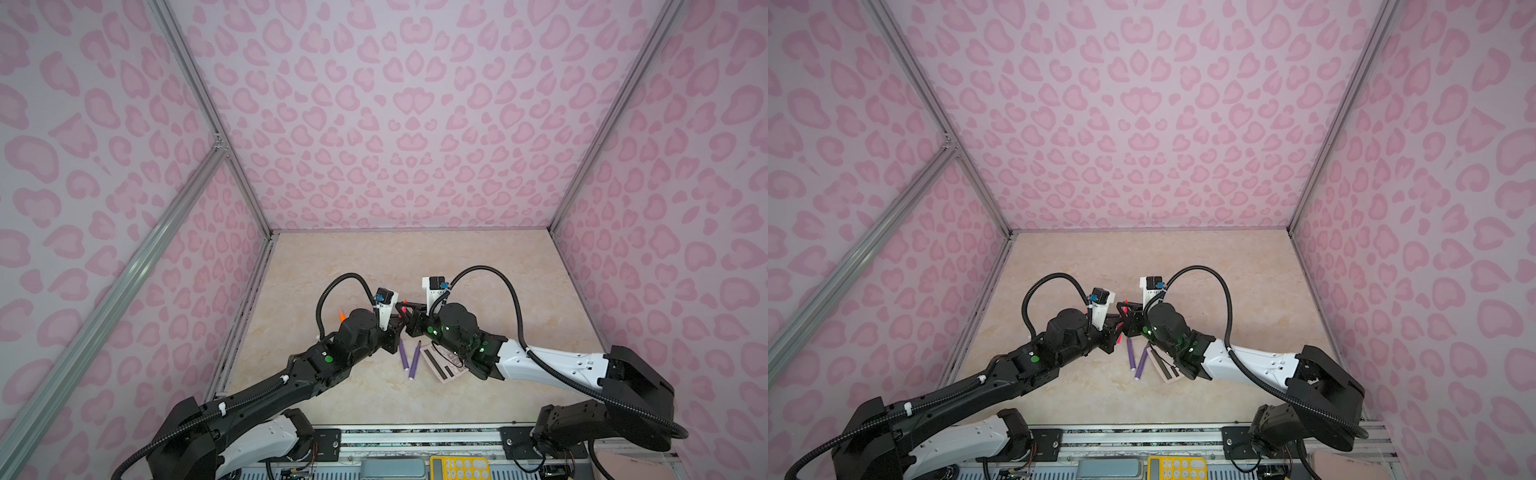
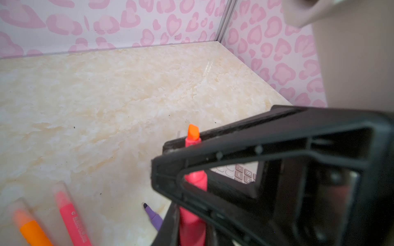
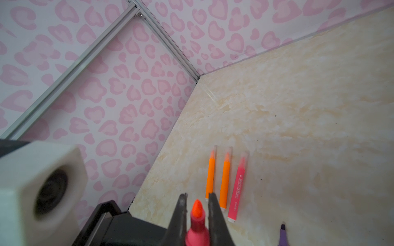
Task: Insert the pens into the pen caps
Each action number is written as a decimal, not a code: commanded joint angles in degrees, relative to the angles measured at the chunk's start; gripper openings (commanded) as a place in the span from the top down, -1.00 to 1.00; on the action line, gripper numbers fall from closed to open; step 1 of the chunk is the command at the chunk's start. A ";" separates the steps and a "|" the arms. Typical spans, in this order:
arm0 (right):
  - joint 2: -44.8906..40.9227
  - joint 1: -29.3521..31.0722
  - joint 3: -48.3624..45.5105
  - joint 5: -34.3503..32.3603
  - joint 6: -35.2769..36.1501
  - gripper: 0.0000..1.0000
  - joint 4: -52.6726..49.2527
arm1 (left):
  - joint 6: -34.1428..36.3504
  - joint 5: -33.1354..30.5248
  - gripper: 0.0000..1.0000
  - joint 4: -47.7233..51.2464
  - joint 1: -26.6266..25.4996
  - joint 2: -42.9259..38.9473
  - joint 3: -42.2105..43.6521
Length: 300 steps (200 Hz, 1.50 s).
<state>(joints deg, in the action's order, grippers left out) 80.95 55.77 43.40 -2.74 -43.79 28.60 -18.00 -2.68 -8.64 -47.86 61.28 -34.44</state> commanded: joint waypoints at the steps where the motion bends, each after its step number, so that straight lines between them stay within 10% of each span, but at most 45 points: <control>1: 0.52 0.14 -0.59 2.08 -0.24 0.97 1.51 | 0.12 -0.20 0.84 -3.38 0.14 -0.17 -1.01; 37: -0.97 -0.04 -0.20 -0.83 1.47 -0.07 -1.52 | -1.32 -5.93 0.94 -1.77 0.21 -1.50 -0.78; 63: -3.77 -1.42 -3.24 -8.52 1.90 -0.31 -2.16 | -4.57 -15.92 0.94 4.82 0.68 -0.73 -2.88; 102: -4.55 -8.12 -5.71 -16.48 -0.60 -0.33 -6.28 | -11.68 -26.53 0.94 14.99 4.92 0.29 -5.03; 183: 2.72 -13.88 -7.10 -40.18 -20.05 -0.24 -21.88 | -15.12 -21.86 0.94 16.21 7.07 2.32 -5.03; 224: -1.96 -15.15 1.44 -15.85 -18.36 -0.14 -39.10 | -16.58 -20.57 0.94 16.04 7.10 4.73 -4.50; 253: -7.36 -6.40 9.80 -18.01 -8.70 -0.21 -49.20 | -16.82 -19.03 0.94 15.69 7.10 3.83 -4.03; 300: -0.06 -9.48 19.86 -21.02 -1.42 -0.06 -57.76 | -16.08 -18.22 0.94 15.35 7.16 4.19 -4.29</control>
<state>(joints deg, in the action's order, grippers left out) 76.77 48.21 63.53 -24.05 -49.87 -21.71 -34.37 -21.23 7.49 -40.86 65.23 -38.15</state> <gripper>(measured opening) 0.595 0.169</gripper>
